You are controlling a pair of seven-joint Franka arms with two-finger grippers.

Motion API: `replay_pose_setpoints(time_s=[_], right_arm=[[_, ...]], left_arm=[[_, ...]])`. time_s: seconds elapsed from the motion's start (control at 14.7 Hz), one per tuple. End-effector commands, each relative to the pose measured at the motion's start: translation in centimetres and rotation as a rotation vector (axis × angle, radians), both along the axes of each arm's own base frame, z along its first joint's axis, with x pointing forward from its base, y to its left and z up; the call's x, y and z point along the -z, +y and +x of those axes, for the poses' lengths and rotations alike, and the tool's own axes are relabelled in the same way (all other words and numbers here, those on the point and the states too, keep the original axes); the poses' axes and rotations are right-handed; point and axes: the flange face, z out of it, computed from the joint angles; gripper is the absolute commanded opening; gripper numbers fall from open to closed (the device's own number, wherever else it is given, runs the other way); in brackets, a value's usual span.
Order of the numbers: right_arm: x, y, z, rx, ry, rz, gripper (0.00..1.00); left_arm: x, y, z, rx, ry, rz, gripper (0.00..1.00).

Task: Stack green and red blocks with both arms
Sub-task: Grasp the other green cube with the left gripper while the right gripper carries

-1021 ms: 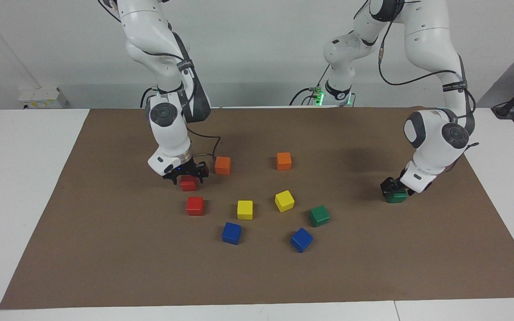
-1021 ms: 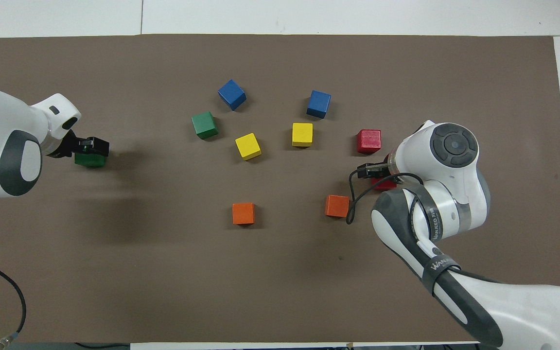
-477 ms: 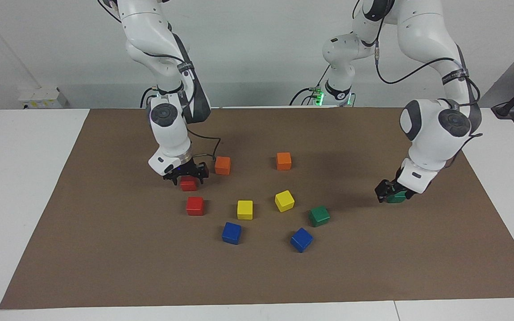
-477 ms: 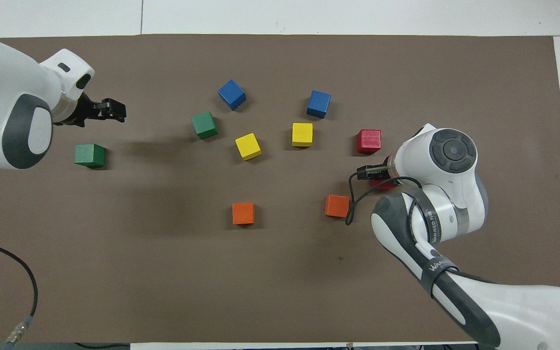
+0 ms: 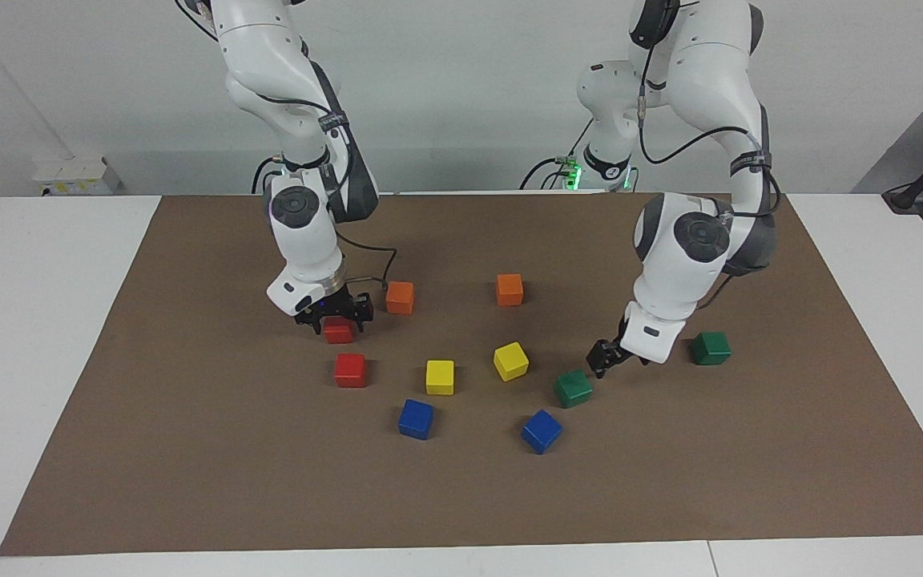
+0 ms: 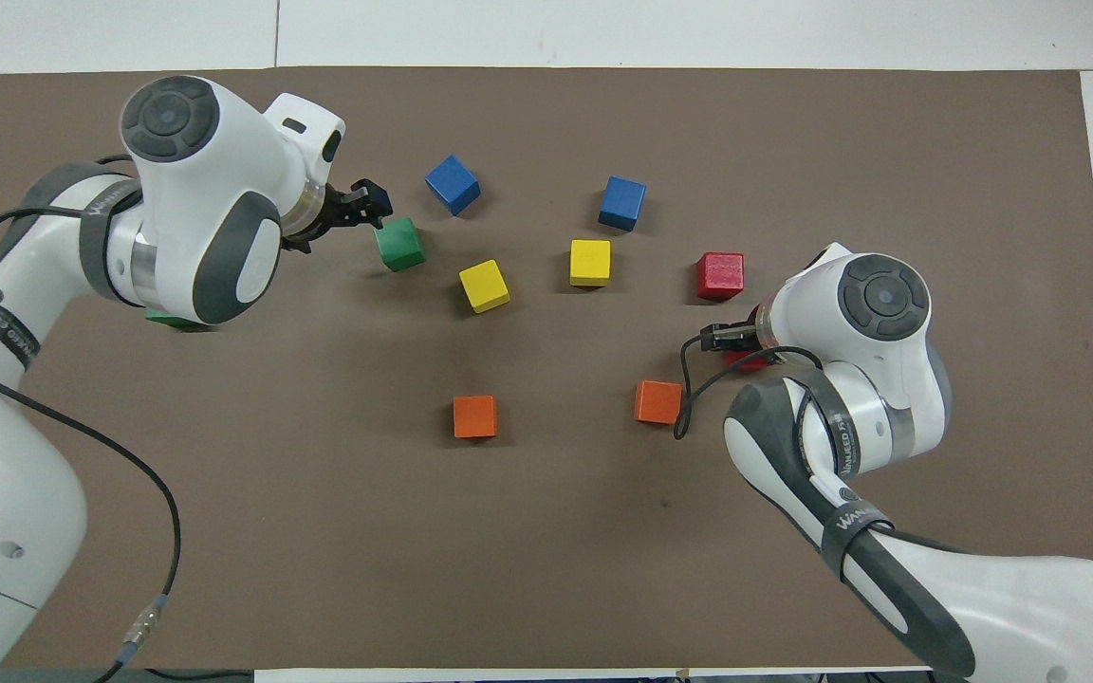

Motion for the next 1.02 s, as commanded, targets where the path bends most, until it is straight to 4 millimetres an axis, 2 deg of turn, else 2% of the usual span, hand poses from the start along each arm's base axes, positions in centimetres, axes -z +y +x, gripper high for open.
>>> replay_pose_setpoints(time_s=[0.0,0.07,0.14,0.2,0.34,0.54,0.61,0.88,0.95], right_arm=[[0.2,-0.3,-0.3,0.060,0.001,0.011,0.45],[0.2,-0.3,-0.4,0.069,0.007,0.009,0.26],[0.2,-0.2,-0.4,0.068,0.009,0.007,0.04],[0.1,-0.2,-0.3,0.068,0.012,0.006,0.00],[-1.2,-0.5,0.6,0.084,0.020,0.004,0.00],[-4.9,-4.3,2.9,0.092,0.043,-0.003,0.00],[-5.3,-6.0,3.2,0.069,0.040,-0.003,0.00],[-5.3,-16.0,3.7,-0.007,0.025,-0.002,0.00],[-5.3,-17.5,3.6,-0.023,0.022,-0.003,0.00]], left_arm=[[0.5,-1.1,1.0,-0.045,-0.006,-0.002,1.00],[0.7,-1.9,0.9,-0.046,-0.002,-0.002,1.00],[2.0,-2.1,1.1,-0.066,0.014,0.003,1.00],[2.3,-3.2,1.3,-0.077,0.009,0.003,1.00],[3.1,-3.4,1.5,-0.080,-0.003,0.047,1.00],[3.2,-3.8,1.4,-0.075,-0.007,0.047,1.00],[3.5,-3.8,1.5,-0.076,-0.004,0.047,1.00],[4.3,-4.8,1.1,-0.072,-0.005,0.050,1.00],[4.4,-4.8,1.2,-0.069,-0.011,0.048,1.00]])
